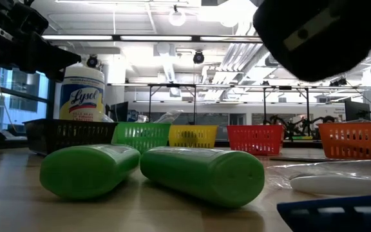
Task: Pick & Place Travel size toiletries
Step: Put the blue razor into the black bin
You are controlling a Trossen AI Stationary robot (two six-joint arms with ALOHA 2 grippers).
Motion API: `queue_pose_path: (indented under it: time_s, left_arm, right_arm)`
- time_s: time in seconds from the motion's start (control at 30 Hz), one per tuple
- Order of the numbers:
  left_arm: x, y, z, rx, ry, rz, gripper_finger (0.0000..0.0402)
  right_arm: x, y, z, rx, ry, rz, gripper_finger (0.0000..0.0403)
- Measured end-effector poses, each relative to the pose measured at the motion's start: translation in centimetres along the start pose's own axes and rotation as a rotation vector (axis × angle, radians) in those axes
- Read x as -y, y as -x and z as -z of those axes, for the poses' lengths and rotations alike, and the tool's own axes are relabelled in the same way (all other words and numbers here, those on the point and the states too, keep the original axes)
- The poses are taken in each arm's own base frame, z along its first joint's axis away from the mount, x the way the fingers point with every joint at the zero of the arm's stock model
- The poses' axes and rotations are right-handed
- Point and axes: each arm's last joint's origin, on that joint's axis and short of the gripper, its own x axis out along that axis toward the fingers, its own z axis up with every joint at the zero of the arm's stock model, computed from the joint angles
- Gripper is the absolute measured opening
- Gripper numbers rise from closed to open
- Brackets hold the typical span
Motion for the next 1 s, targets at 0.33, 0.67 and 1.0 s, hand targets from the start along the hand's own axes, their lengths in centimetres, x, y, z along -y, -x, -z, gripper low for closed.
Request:
queue_pose_path:
  time_s: [0.33, 0.67, 1.0]
  left_arm:
    - [0.0, 0.0, 0.0, -0.001, 0.001, 0.001, 0.0000]
    - [0.0, 0.0, 0.0, 0.003, 0.001, 0.001, 0.0000]
    - [0.0, 0.0, -0.2, 0.022, -0.019, -0.009, 0.0000]
  right_arm:
    - [0.5, -0.7, -0.1, -0.003, -0.178, 0.094, 0.0215]
    - [0.1, -0.3, 1.5, -0.124, -0.262, 0.145, 0.0206]
    - [0.1, -0.9, 2.1, -0.127, -0.264, 0.142, 0.0191]
